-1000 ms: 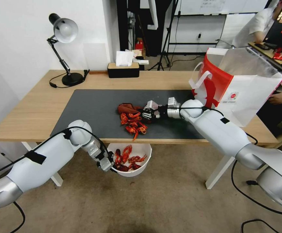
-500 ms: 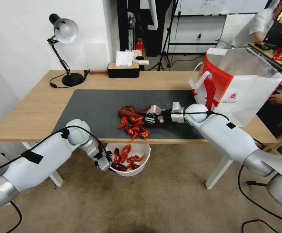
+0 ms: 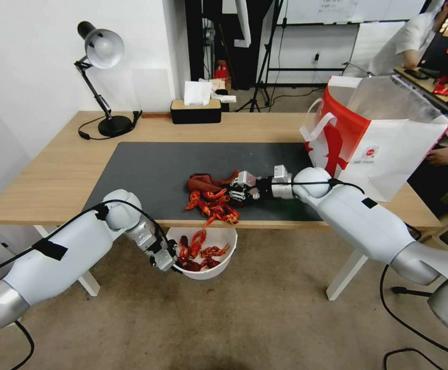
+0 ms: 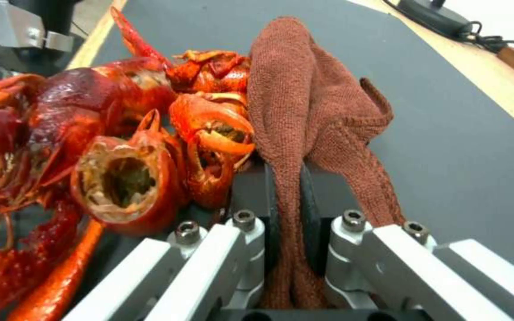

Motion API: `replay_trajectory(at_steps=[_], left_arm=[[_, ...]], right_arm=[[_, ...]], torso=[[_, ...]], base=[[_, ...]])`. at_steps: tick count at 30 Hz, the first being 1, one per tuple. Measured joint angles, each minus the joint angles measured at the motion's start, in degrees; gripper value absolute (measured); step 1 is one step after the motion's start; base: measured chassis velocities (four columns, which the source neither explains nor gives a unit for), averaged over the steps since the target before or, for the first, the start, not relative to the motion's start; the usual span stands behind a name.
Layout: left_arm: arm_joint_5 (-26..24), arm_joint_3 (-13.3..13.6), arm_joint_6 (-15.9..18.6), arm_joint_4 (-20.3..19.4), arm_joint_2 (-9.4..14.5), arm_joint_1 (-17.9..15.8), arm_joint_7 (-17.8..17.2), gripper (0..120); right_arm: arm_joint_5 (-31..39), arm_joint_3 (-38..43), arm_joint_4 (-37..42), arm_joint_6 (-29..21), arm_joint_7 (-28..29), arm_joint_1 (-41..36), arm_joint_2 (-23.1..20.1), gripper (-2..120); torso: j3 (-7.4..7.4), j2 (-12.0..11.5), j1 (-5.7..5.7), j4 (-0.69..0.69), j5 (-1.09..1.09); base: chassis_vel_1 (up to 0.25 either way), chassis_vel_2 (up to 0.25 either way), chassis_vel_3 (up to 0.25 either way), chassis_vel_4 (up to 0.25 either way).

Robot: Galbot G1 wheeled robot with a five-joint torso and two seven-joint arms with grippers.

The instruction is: Sweep shrimp from table into container with towel, then put container into takeout bag.

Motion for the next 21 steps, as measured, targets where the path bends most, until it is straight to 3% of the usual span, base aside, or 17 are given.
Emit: replay_trajectory(at_steps=[11, 21], left_arm=[[-0.2, 0.1, 0.0, 0.0, -0.3, -0.1, 0.0, 0], [-1.5, 1.0, 0.4, -2.9, 0.0, 0.5, 0.1, 0]], right_arm=[[0.0, 1.7, 2.4, -0.5, 0.6, -2.3, -0.7, 7], [-0.1, 1.7, 2.4, -0.6, 0.9, -2.4, -0.5, 7]], torso=[[0.00, 0.0, 0.00, -0.01, 0.00], [0.00, 0.0, 0.00, -0.01, 0.00]], base=[[0.000, 0.000, 0.000, 0.000], [0.000, 0.000, 0.000, 0.000]])
